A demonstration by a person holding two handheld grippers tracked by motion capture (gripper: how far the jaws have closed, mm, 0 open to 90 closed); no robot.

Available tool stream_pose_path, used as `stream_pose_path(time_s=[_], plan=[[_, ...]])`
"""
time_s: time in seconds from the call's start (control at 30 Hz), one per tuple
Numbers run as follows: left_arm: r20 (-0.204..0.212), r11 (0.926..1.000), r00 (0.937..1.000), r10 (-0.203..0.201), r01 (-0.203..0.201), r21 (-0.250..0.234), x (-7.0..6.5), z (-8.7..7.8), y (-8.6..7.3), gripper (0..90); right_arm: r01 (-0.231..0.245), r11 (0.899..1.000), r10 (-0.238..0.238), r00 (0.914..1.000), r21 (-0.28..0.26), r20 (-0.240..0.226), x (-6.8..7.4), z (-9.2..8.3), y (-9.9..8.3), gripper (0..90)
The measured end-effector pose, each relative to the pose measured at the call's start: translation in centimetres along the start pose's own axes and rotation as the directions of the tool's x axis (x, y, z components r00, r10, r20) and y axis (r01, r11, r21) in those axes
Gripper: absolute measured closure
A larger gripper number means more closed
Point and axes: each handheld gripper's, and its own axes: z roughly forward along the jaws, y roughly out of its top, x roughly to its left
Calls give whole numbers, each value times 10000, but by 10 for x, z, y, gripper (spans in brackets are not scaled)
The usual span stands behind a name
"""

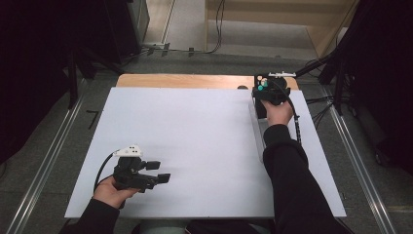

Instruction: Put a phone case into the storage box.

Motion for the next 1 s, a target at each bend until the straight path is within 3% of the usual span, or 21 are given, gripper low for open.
stream_pose_path(time_s=[0.17,0.5,0.63,0.83,1.0], plan=[[30,10000,10000,-46,46,-18,0,1,1,285,13,10000,-15,9994,-42,-335,-1,2,-1,10],[25,10000,10000,-62,62,7,1,1,1,286,-160,9997,150,9986,-173,-514,-7,-6,2,10],[74,9997,9997,-246,245,58,0,2,2,285,-460,9988,470,9963,154,-724,-10,-13,4,10],[59,9998,9997,-217,216,31,-1,1,2,285,-350,9991,371,9948,238,-950,-8,-26,7,10],[20,9997,9997,-226,226,38,1,1,3,285,-185,9997,212,9862,176,-1640,-3,-40,11,10]])
